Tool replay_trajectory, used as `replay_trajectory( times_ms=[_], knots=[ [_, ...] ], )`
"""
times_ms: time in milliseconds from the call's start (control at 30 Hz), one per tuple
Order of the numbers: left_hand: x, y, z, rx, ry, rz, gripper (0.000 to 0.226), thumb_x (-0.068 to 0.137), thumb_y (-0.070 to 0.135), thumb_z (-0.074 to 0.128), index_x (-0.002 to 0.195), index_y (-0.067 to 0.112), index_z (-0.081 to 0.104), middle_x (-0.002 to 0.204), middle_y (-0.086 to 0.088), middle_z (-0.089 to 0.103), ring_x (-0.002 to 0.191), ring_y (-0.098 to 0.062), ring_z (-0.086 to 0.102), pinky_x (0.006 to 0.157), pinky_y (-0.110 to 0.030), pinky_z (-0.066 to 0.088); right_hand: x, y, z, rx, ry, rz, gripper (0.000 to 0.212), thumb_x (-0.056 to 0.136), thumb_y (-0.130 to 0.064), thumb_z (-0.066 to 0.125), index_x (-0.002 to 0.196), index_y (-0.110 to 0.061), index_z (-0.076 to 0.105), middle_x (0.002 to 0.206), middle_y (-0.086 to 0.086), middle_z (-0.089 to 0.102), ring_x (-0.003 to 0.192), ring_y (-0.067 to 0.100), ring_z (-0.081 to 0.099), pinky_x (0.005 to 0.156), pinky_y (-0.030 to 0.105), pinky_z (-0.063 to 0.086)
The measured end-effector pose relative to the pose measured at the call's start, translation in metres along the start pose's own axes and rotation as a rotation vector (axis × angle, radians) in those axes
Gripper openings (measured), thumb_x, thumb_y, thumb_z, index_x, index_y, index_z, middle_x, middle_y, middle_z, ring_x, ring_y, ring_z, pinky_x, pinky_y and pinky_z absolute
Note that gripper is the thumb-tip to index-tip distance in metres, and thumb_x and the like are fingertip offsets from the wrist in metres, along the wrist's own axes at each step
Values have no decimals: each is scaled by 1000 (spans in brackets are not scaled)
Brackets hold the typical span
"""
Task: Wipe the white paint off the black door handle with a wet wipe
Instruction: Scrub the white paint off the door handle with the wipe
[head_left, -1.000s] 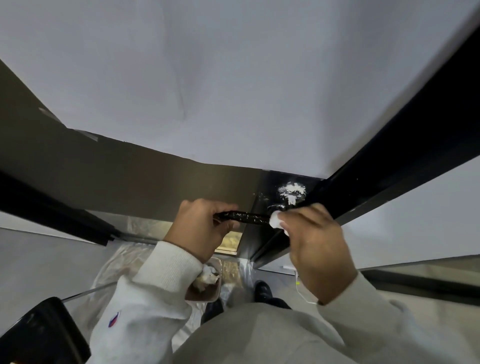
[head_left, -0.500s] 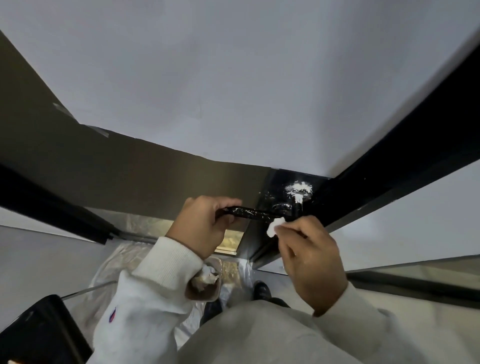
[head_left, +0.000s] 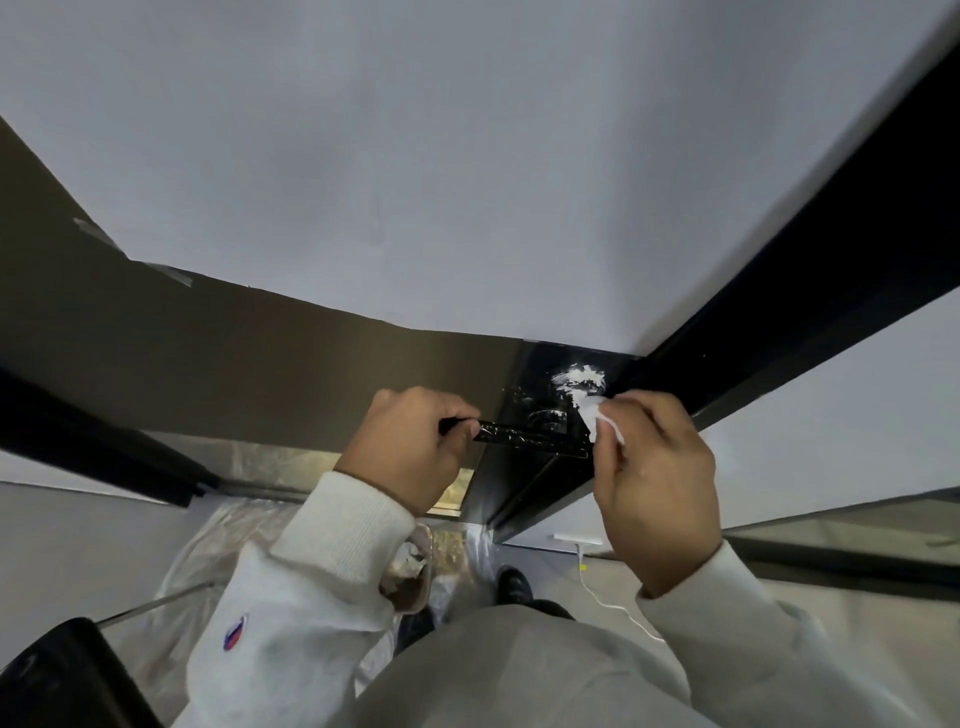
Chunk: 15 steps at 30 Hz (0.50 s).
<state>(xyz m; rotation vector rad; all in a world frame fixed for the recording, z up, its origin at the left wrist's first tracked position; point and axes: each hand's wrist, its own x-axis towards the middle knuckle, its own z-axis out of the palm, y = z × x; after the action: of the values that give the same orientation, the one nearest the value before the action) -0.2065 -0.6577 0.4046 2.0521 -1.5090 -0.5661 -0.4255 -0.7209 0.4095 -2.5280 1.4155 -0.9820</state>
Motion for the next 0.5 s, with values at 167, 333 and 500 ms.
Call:
replay_trajectory(
  times_ms=[167,333,500],
  knots=[
    [1,3,-5,2,-17,3,18,95,36,61,107,34,75,96,19,73,93,-18,61,82,-21,26,17,0,21,-51,-158,30,13,78,12,64,76,-1,66,75,16,60,64,40,59,55,35,47],
    [1,4,-6,0,-13,0,17,94,34,62,104,33,76,91,21,71,90,-18,61,83,-24,28,20,-7,26,16,-129,-1,20,76,13,72,89,0,76,78,15,64,68,38,62,59,38,55],
    [0,4,-7,-6,-22,-4,17,94,34,63,105,33,76,95,18,73,93,-19,61,85,-25,30,22,-18,31,55,-164,-101,23,69,18,74,83,-1,75,76,11,65,72,34,62,59,34,54]
  ],
)
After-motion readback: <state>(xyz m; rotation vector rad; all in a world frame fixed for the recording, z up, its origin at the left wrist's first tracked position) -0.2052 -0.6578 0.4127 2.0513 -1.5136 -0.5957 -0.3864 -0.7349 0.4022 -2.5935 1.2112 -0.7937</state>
